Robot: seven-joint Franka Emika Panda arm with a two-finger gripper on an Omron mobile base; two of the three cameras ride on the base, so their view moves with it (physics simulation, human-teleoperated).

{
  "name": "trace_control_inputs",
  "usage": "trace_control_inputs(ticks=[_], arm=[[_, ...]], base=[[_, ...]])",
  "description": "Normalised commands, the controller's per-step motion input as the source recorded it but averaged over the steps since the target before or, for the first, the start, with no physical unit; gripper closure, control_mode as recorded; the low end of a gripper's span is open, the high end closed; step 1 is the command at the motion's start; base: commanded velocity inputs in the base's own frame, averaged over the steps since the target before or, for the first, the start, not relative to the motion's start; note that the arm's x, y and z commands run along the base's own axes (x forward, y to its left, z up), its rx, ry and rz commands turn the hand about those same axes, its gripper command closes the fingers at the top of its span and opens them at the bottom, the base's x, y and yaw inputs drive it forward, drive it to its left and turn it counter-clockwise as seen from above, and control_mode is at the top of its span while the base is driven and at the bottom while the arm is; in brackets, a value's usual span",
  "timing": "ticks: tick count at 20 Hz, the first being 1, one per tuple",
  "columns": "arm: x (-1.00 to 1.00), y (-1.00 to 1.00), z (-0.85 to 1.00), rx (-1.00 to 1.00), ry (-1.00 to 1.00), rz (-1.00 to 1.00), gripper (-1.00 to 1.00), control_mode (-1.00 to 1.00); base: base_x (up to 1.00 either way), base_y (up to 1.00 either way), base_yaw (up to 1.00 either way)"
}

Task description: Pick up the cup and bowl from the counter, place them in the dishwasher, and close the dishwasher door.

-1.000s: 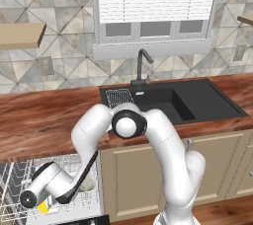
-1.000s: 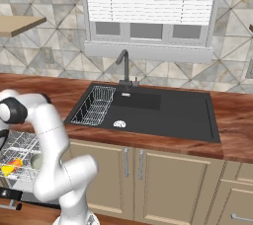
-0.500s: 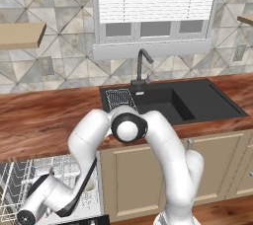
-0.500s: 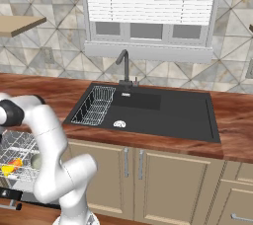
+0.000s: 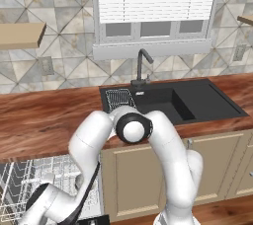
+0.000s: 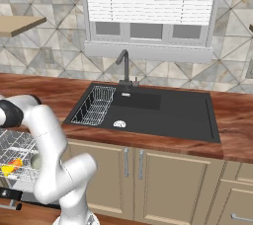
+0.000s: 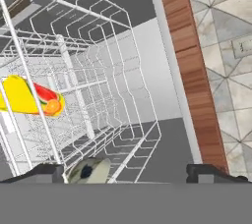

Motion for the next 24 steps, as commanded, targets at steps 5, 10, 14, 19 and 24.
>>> trace_control_inputs(ticks=[5,10,14,19,24], arm=[[-0.35,0.0,0.02,0.19,0.0,-0.04,-1.0,-1.0],[-0.4,0.02,0.0,0.05,0.0,-0.03,-1.0,-1.0],[-0.4,0.2,0.0,-0.07,0.0,-0.04,-1.0,-1.0],[-0.3,0.29,0.0,-0.21,0.0,-0.04,-1.0,-1.0],[-0.35,0.35,0.0,-0.22,-0.05,-0.01,-1.0,-1.0]], base=[[0.0,0.0,0.0],[0.0,0.0,0.0],[0.0,0.0,0.0],[0.0,0.0,0.0],[0.0,0.0,0.0]])
